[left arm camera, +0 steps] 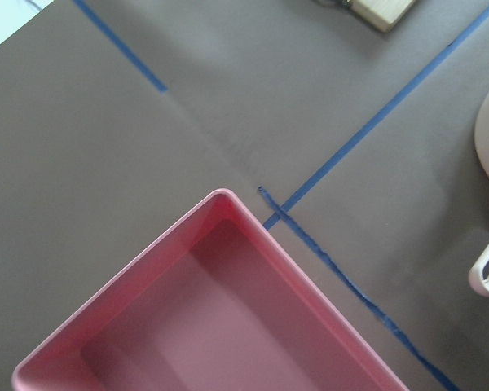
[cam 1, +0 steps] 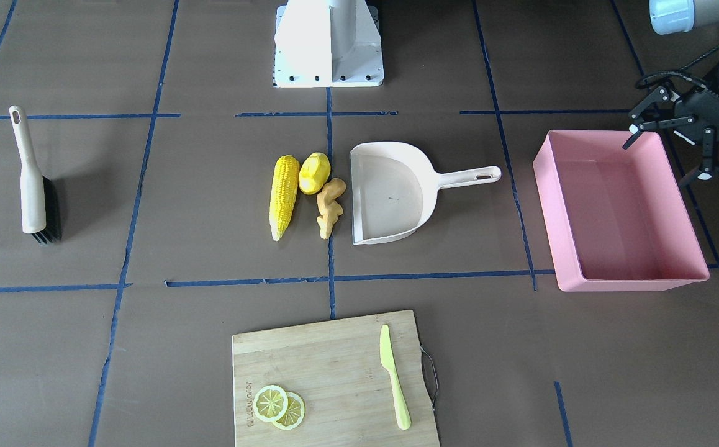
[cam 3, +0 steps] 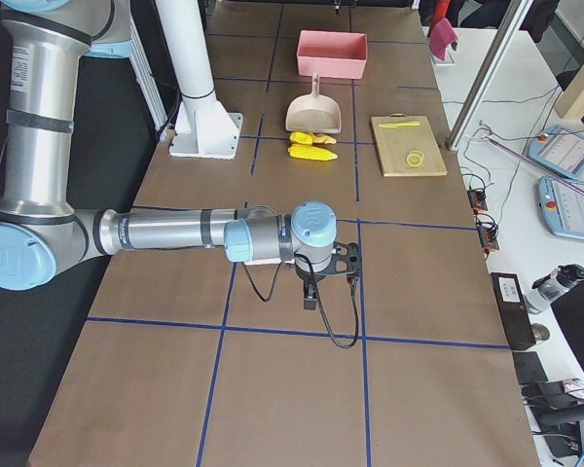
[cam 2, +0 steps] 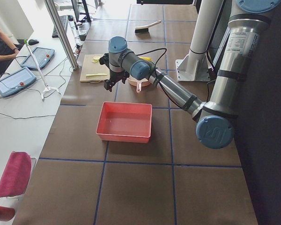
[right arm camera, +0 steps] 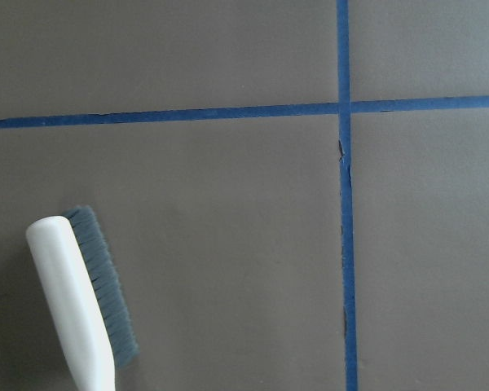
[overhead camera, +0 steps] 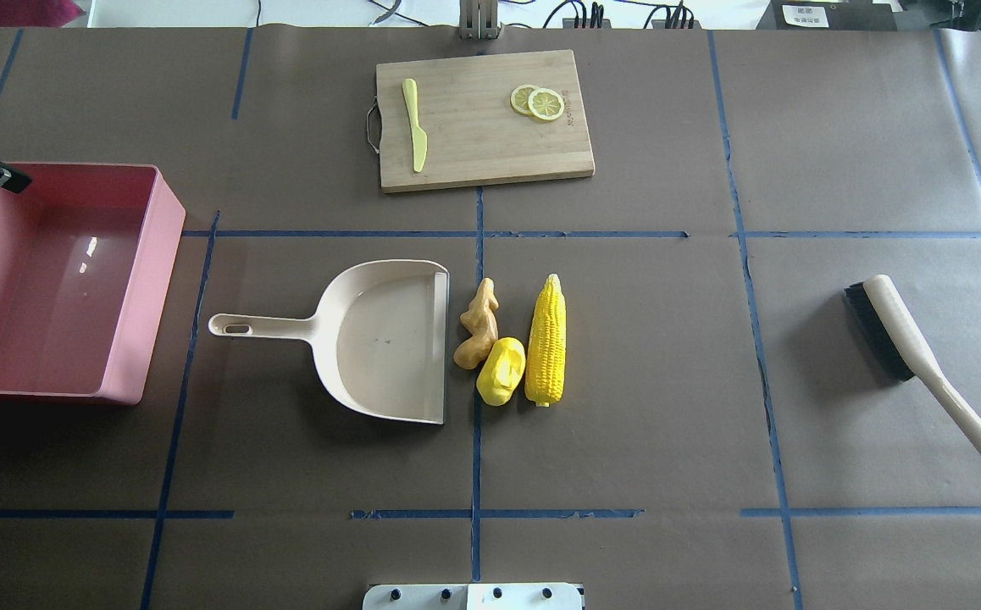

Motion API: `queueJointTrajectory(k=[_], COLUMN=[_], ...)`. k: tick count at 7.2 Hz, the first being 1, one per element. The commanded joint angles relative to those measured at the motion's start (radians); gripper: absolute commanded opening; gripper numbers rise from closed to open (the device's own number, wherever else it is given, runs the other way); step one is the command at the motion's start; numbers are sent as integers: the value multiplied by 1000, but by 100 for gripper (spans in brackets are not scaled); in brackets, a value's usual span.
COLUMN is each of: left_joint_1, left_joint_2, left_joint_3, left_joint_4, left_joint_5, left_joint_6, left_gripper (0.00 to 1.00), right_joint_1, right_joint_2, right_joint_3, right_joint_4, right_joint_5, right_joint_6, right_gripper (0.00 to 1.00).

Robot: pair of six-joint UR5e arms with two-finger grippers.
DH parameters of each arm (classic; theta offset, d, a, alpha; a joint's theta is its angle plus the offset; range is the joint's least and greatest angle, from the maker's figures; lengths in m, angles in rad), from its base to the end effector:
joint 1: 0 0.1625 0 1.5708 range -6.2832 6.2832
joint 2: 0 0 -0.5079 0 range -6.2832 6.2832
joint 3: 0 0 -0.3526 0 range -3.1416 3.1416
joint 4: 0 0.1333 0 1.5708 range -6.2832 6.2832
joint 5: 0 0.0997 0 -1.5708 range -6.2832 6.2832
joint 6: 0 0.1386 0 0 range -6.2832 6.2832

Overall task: Sweep and dump trash into bin
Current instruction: 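Move the left gripper to the dustpan handle while the right gripper grasps the brush handle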

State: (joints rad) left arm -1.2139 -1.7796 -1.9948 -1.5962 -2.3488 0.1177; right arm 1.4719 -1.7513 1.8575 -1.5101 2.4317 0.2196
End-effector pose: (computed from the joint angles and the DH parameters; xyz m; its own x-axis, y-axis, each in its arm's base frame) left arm 0.1510 -0.5081 0.4680 0.4814 0.7337 -0.4796 -0.3352 0.6596 0.6727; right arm -0.0088 -0.3737 0.6973 0.6421 0.0286 0.7661 -0.0435 0.9991 -0.0008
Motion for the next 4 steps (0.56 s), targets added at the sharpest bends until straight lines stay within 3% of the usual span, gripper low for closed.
queueJointTrajectory(k=[1,2,4], left_joint_1=[49,85,89], left_joint_2=[-14,-15,-27], left_joint_3=[-13,-10,-9], left_joint_4=[2,2,2], left_joint_5=[5,8,6], left_joint_6=[-4,-4,-4], left_gripper=[100,100,100], right_joint_1=[-108,-201,-341], right_joint_2=[-65,-86,-129], right_joint_3=[117,115,112], right_joint_4=[80,209,321], right_joint_5=[0,-11,-96], right_joint_6=[206,354,455], right_gripper=[100,100,100])
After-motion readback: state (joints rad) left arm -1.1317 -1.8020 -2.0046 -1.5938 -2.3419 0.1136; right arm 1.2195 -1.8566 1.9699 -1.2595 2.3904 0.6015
